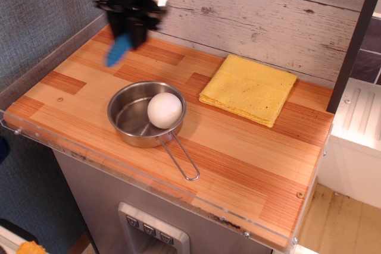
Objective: Place the spoon on the left of the pan.
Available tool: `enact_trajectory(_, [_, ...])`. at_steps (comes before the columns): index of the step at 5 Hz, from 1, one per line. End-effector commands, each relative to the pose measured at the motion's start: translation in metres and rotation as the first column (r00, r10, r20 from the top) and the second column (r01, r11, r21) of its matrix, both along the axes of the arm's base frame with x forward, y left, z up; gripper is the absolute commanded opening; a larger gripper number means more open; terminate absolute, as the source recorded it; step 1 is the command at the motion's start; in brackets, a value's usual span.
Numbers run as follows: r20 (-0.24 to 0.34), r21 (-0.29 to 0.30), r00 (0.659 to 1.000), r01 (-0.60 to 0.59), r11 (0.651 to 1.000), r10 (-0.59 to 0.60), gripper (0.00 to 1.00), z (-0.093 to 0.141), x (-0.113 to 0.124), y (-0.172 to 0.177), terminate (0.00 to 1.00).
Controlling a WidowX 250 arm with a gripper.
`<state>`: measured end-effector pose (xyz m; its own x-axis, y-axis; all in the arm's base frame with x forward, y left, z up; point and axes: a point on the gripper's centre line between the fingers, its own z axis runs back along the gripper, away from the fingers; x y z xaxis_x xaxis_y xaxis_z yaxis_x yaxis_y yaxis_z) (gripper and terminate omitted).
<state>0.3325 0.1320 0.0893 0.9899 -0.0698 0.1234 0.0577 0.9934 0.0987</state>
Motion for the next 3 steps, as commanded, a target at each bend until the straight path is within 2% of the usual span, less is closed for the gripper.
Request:
enact_trajectory(1, [-0.014, 0.069, 0.995, 0.095, 0.993, -0.095, 0.00, -0.002, -0.034, 0.054, 0.00])
enact_trajectory(3, [-0.062, 0.021, 0.997, 0.043, 0.999, -0.041, 0.00, -0.031, -0.041, 0.048, 0.00])
